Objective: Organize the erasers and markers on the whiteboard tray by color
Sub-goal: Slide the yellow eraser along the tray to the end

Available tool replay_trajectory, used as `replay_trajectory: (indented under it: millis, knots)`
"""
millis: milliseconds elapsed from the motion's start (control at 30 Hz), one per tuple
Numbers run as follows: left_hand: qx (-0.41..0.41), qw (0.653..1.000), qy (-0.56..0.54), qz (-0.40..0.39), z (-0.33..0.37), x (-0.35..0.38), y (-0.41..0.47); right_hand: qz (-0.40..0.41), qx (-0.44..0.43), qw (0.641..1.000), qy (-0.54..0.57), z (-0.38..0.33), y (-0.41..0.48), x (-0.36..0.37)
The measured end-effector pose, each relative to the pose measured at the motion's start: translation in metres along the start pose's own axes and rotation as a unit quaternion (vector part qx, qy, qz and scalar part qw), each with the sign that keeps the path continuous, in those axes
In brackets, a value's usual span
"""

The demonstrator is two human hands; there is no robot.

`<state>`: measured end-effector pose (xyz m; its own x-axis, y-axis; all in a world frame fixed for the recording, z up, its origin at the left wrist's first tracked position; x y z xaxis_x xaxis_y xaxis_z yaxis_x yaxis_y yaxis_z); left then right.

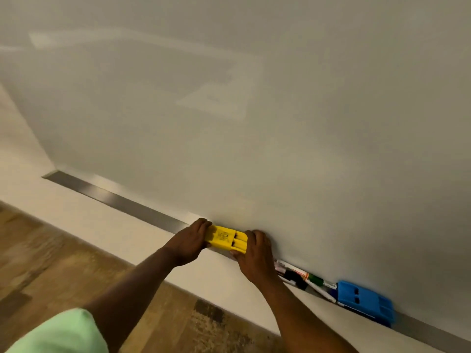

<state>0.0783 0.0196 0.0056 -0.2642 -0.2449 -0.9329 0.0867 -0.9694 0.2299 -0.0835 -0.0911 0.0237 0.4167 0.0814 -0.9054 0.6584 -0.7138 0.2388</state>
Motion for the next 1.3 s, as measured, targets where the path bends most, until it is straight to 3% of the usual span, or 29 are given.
replay_trajectory:
  millis: [267, 533, 867, 1133, 1300]
  knots:
    - [-0.003, 0.994, 0.109, 0.016, -0.063, -0.073, -0.041, -0.013, -0.009, 0.995, 0.096, -0.087, 0.025, 0.026]
    - [0.018, 0.981, 0.19, -0.027, -0.145, -0.131, -0.083, -0.027, -0.052, 0.989, 0.137, -0.192, 0.054, 0.061]
    - [0.037, 0.973, 0.219, -0.064, -0.282, -0.165, -0.124, -0.069, -0.058, 0.99, 0.106, -0.301, 0.088, 0.138]
    - [-0.003, 0.976, 0.205, -0.069, -0.365, -0.146, -0.154, -0.11, -0.04, 0.991, 0.057, -0.358, 0.111, 0.204]
    - [-0.041, 0.98, 0.182, -0.072, -0.406, -0.132, -0.162, -0.095, -0.026, 0.995, -0.007, -0.378, 0.125, 0.236]
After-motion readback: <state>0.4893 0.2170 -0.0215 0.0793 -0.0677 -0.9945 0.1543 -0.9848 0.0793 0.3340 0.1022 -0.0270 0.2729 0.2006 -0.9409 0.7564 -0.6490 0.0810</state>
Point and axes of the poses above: each hand's wrist, its own y-axis towards the middle knuckle, its own x-axis out of the palm, z = x × y, the point moved 6 cm from there along y, towards the middle knuckle, and after that the axes turned 13 degrees about x, right-handed, at the moved point
